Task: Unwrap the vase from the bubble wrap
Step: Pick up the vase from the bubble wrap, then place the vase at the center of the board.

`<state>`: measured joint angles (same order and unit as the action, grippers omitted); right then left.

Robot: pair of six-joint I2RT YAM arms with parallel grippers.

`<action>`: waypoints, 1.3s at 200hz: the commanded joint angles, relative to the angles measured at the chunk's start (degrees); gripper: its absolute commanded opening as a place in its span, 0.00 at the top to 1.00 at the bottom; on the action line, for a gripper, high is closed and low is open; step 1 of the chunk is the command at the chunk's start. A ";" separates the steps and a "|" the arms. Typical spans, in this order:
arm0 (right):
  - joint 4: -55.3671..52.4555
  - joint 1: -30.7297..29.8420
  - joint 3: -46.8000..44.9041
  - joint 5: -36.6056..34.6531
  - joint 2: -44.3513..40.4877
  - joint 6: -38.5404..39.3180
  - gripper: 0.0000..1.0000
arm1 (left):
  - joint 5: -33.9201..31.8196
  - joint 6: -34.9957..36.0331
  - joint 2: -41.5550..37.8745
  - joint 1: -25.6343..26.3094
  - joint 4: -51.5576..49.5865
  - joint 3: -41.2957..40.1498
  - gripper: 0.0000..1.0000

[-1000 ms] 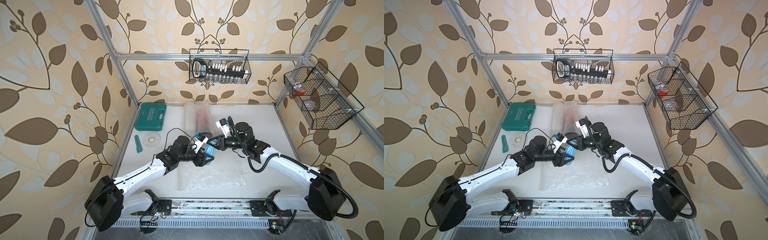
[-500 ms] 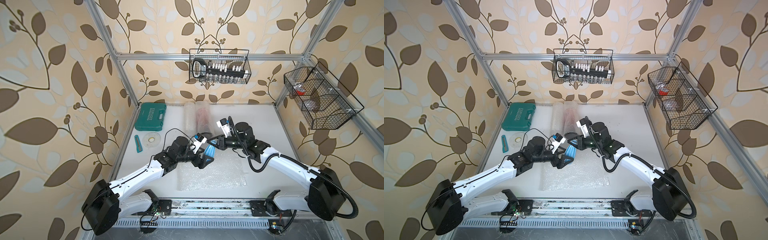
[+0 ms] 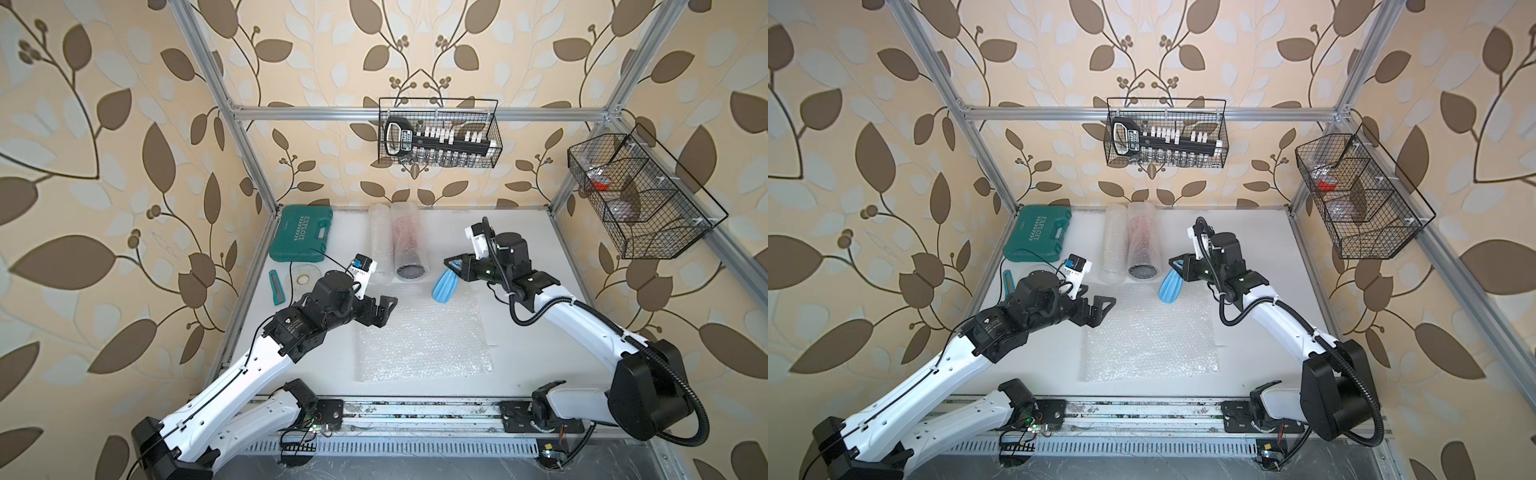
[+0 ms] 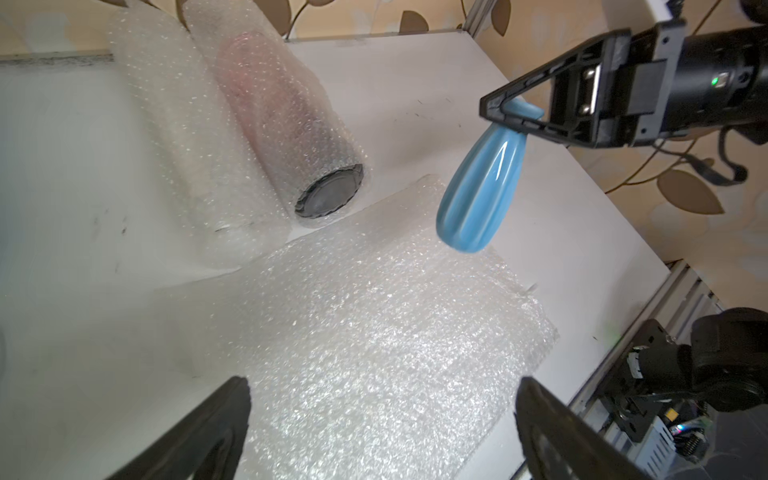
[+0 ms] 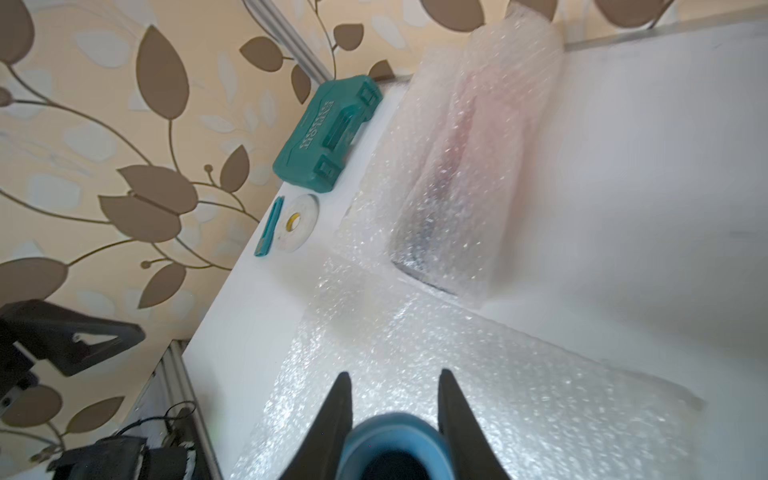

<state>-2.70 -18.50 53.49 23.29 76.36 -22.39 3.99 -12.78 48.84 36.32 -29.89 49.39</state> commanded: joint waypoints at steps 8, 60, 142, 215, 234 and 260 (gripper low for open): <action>0.85 2.94 4.65 -4.43 1.66 4.88 0.77 | -2.28 1.92 0.36 -0.76 -8.16 1.93 0.01; 4.68 8.32 8.15 -12.56 7.90 8.44 0.77 | -4.66 4.45 1.90 -0.87 -10.57 2.41 0.01; 13.44 12.96 13.61 -21.95 18.77 13.12 0.79 | -3.96 5.08 2.72 -1.15 -10.89 2.37 0.01; 15.99 14.52 22.09 -30.30 28.83 14.89 0.80 | -3.93 5.10 2.59 -1.50 -10.80 2.38 0.01; 15.54 15.30 24.21 -30.90 31.09 14.22 0.80 | -3.83 5.11 2.68 -1.48 -10.80 2.34 0.01; 16.79 15.74 25.85 -32.88 33.79 13.78 0.81 | -3.66 5.20 2.71 -1.51 -10.76 2.35 0.01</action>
<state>10.57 -3.09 76.27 -6.39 108.07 -8.32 0.95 -8.86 51.64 35.51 -40.53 49.84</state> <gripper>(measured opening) 0.293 0.989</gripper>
